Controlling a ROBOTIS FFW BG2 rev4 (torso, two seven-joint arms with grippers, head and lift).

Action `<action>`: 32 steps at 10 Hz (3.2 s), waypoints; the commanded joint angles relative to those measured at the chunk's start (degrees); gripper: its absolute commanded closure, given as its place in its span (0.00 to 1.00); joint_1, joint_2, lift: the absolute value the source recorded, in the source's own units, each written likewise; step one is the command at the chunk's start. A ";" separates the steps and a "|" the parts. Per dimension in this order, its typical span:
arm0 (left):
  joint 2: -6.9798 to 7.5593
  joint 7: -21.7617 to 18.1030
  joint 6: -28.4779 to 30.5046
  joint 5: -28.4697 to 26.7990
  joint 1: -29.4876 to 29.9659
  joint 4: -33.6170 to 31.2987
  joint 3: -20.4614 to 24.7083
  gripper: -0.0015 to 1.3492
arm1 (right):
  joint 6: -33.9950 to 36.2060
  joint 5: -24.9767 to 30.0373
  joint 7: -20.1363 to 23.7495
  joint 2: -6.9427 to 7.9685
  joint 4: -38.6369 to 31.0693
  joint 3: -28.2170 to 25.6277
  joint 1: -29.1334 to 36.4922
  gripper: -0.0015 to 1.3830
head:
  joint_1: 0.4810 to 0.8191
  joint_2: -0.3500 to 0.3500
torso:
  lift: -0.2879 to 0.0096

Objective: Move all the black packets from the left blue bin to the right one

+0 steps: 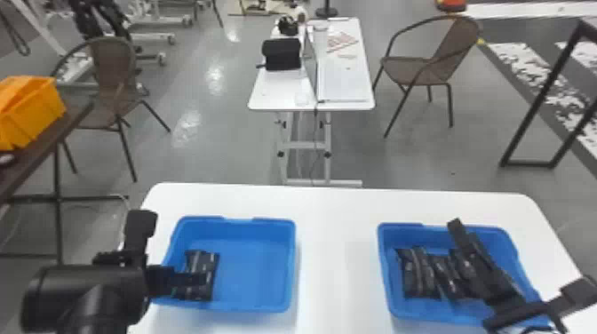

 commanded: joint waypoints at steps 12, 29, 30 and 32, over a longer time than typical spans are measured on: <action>1.58 6.78 0.09 -6.03 -7.18 15.61 -3.25 0.32 | 3.16 -1.76 3.28 0.04 2.04 -0.03 -0.11 0.24 | 0.63 0.62 | 0.97; 5.89 -12.29 -21.98 -18.51 -15.79 27.04 -10.90 0.09 | 4.57 -1.85 5.04 0.56 2.92 0.59 -0.54 0.24 | 0.63 0.60 | 0.97; 5.98 -13.79 -23.56 -20.80 -16.58 29.50 -11.25 0.09 | 4.74 -1.85 5.13 0.56 3.01 0.59 -0.54 0.24 | 0.63 0.60 | 0.97; 6.51 -15.46 -26.02 -26.34 -17.37 33.10 -12.75 0.09 | 5.09 -1.85 5.39 0.56 3.09 0.59 -0.63 0.24 | 0.63 0.60 | 0.97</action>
